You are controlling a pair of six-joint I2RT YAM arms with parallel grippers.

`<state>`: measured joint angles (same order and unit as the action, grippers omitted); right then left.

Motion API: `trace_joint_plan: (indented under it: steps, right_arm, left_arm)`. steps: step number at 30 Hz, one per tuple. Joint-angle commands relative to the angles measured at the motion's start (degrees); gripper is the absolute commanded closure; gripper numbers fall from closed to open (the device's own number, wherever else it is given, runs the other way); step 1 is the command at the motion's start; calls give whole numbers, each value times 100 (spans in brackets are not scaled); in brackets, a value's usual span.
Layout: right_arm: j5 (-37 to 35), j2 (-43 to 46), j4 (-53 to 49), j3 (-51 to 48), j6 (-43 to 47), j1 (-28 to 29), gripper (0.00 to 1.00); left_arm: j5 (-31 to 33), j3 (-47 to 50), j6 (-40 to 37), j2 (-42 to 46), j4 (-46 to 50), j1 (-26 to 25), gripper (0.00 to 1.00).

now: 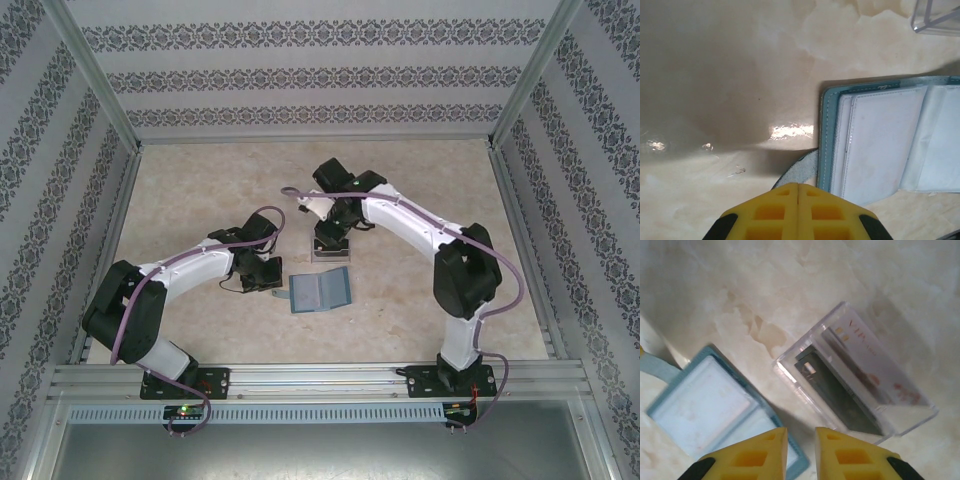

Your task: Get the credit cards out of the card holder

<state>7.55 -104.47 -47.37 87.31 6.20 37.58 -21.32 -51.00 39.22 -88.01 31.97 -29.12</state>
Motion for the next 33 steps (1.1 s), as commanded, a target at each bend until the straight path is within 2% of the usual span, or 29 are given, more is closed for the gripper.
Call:
trace_joint_plan:
  steps: [1, 11, 17, 33]
  right_arm:
    - [118, 402, 455, -428, -1605, 119, 80]
    - [800, 1239, 1923, -1998, -3802, 437, 86]
    - [1055, 1407, 2478, -2641, -4630, 574, 88]
    - [1221, 1057, 2830, -2943, -5170, 785, 86]
  left_arm:
    - [-205, -91, -101, 104, -147, 70, 98]
    - [-432, -210, -293, -159, -35, -78, 98]
    - [-451, -219, -310, -370, -35, -104, 98]
    - [-271, 8, -320, -621, -136, -109, 99]
